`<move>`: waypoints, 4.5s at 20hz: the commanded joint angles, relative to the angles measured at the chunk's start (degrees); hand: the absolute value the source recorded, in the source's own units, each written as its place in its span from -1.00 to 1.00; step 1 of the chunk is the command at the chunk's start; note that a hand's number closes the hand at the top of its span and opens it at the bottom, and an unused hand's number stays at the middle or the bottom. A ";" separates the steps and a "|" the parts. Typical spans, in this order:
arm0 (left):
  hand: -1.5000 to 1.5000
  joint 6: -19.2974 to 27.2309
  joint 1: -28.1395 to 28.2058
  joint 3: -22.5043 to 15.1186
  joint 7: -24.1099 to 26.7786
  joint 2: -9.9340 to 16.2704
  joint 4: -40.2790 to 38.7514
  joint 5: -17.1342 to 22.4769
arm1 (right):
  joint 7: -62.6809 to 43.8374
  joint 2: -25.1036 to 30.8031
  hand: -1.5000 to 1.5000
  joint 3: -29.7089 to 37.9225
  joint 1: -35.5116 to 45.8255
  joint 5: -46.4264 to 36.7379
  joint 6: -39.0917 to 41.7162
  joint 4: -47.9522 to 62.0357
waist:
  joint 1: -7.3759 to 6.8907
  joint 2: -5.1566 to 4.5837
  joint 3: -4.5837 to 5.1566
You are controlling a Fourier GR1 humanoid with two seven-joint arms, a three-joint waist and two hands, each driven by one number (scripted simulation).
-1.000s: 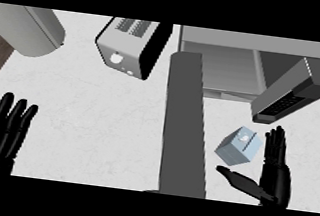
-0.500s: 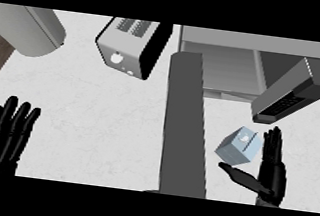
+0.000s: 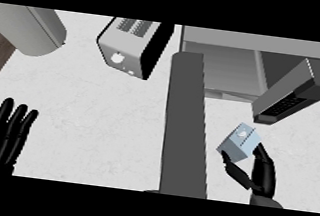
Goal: Pick up the milk, place it into the microwave and close the microwave
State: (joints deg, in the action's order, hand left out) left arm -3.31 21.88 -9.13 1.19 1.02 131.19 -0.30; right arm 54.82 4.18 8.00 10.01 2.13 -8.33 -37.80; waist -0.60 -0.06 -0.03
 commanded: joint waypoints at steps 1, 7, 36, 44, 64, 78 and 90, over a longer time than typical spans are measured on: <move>-1.00 0.08 -1.44 0.59 0.58 -0.27 -1.78 0.16 | 5.18 0.73 1.00 0.53 0.49 0.89 3.96 2.36 | 0.32 0.05 0.01; -1.00 0.40 -0.41 0.44 -1.81 -0.25 1.97 0.46 | 9.03 0.69 1.00 -2.63 1.29 0.19 12.73 3.37 | 0.18 0.03 -0.02; -1.00 -5.32 1.96 10.61 -0.54 2.34 -0.73 9.12 | -20.02 -2.35 1.00 -7.07 14.49 -6.36 -6.19 -13.53 | -0.41 -0.10 0.01; -1.00 -6.80 0.27 11.86 1.16 2.64 -4.66 9.49 | -23.48 2.40 1.00 -1.42 30.68 -9.28 -11.03 4.17 | -1.42 -0.51 -0.02; -1.00 -6.96 -4.44 12.02 -0.71 3.90 -6.10 7.59 | -21.10 9.63 -1.00 -1.44 46.60 -19.52 -31.44 30.02 | -5.35 -2.34 -0.17; -1.00 -6.93 -2.46 7.15 0.93 2.21 -5.41 2.25 | -21.66 6.24 -1.00 -1.24 49.84 -19.95 -29.63 32.11 | -4.80 -2.12 -0.22; -1.00 -7.84 -1.54 6.35 2.54 2.06 -6.24 1.16 | -18.51 8.26 -1.00 2.91 48.70 -16.75 -31.47 30.74 | -3.97 -1.97 -0.18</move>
State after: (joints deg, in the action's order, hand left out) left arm -11.33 21.25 -1.28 3.38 3.64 125.88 2.35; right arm 34.83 12.50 9.82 59.18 -15.44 -38.69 -6.49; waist -4.90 -2.01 -0.21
